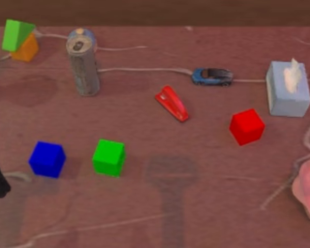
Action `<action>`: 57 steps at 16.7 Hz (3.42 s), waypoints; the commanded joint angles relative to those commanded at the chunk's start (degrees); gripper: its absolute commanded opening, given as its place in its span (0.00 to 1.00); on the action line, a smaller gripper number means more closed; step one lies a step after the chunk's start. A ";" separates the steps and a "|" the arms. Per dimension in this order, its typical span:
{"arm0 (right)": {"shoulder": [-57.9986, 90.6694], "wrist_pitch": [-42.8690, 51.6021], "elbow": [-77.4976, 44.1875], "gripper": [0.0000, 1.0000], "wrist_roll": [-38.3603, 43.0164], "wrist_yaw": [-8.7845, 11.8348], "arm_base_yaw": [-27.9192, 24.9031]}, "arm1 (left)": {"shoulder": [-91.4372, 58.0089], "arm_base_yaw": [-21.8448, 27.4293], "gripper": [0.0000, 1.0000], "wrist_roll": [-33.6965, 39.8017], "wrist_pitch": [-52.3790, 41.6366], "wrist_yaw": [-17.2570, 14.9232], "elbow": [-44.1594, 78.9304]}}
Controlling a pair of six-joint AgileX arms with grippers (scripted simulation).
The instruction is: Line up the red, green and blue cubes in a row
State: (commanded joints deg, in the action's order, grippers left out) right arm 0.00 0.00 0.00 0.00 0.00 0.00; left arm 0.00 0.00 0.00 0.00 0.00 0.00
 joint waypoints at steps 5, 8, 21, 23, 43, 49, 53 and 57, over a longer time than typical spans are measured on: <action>3.49 2.35 -3.50 1.00 -0.05 0.11 -0.81 | 0.00 0.00 1.00 0.00 0.00 0.00 0.00; 12.47 7.86 -12.36 1.00 -0.17 0.14 -2.46 | 0.00 0.00 1.00 0.00 0.00 0.00 0.00; 92.65 48.85 -74.96 1.00 -1.14 -0.06 -13.47 | 0.00 0.00 1.00 0.00 0.00 0.00 0.00; 103.14 54.54 -83.57 1.00 -1.28 -0.04 -15.06 | 0.00 0.00 1.00 0.00 0.00 0.00 0.00; 132.66 59.12 -102.02 1.00 -1.69 -0.24 -19.17 | 0.00 0.00 1.00 0.00 0.00 0.00 0.00; 135.77 51.46 -97.24 1.00 -1.55 -0.28 -19.30 | 0.00 0.00 1.00 0.00 0.00 0.00 0.00; 135.77 51.46 -97.24 0.85 -1.55 -0.28 -19.30 | 0.00 0.00 1.00 0.00 0.00 0.00 0.00; 135.77 51.46 -97.24 0.55 -1.55 -0.28 -19.30 | 0.00 0.00 1.00 0.00 0.00 0.00 0.00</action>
State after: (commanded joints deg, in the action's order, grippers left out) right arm 135.77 51.46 -97.24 -1.55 -0.28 -19.30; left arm 0.00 0.00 0.00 0.00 0.00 0.00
